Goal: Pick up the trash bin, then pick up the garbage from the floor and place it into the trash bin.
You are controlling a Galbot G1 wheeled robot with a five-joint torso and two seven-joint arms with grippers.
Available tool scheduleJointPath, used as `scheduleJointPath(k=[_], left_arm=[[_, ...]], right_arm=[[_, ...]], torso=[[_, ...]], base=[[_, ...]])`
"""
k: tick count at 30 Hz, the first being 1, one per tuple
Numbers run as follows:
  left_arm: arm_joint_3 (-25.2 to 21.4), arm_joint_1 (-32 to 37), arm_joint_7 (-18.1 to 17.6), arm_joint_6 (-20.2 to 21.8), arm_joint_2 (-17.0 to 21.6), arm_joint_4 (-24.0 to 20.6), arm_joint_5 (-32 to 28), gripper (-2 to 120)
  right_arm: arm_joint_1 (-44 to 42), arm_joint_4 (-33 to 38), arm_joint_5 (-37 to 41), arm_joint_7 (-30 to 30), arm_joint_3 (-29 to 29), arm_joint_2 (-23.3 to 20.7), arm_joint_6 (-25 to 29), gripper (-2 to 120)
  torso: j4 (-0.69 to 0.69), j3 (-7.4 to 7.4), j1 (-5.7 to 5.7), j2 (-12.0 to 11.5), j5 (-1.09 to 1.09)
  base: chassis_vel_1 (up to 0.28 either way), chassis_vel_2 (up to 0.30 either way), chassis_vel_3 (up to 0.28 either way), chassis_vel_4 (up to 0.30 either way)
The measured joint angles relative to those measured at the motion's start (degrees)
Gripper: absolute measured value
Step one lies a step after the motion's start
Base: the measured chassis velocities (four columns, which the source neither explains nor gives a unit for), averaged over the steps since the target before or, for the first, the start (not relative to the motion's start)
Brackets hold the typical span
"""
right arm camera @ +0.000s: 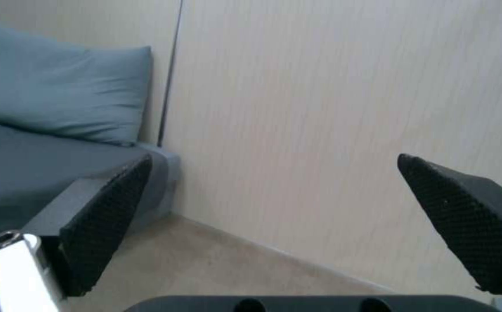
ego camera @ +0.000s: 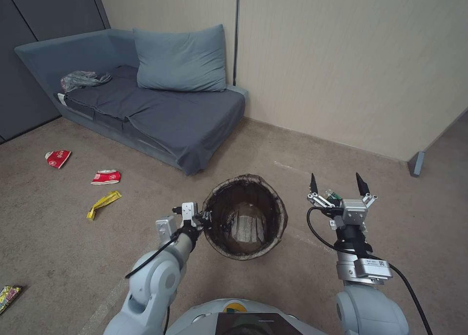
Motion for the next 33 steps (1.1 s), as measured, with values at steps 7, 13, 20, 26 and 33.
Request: scheduleJointPath(k=[7, 13, 20, 26, 33], left_arm=[[-0.52, 6.37, 1.78, -1.79, 0.22, -7.60, 4.53, 3], [-1.47, 11.04, 1.96, -3.99, 0.25, -11.35, 13.51, 3], [-1.11, 11.81, 2.10, -7.00, -0.62, -11.42, 19.16, 3], [-0.88, 11.37, 1.41, -7.46, -0.97, -11.34, 21.16, 3], [-0.67, 10.97, 1.01, -7.40, -1.32, -11.23, 21.61, 3]], right_arm=[[-0.16, -0.02, -0.59, -0.05, 0.05, -0.01, 1.50, 100], [-0.29, 0.00, -1.21, -0.18, 0.18, 0.00, 2.39, 100], [-0.80, 0.05, 0.71, -0.11, 1.35, 0.00, 3.63, 100], [-0.85, 0.09, 1.10, -0.09, 1.49, -0.01, 3.77, 100], [-0.58, 0.08, 2.48, 0.37, 1.91, -0.01, 3.60, 100]], torso=[[-0.01, 0.00, 0.00, 0.01, 0.00], [0.00, 0.00, -0.01, 0.01, 0.00], [-0.01, 0.00, -0.01, 0.01, 0.00], [-0.01, 0.00, -0.01, 0.01, 0.00], [0.00, 0.00, -0.01, 0.01, 0.00]], base=[[0.000, 0.000, 0.000, 0.000], [0.000, 0.000, 0.000, 0.000], [0.000, 0.000, 0.000, 0.000], [0.000, 0.000, 0.000, 0.000], [0.000, 0.000, 0.000, 0.000]])
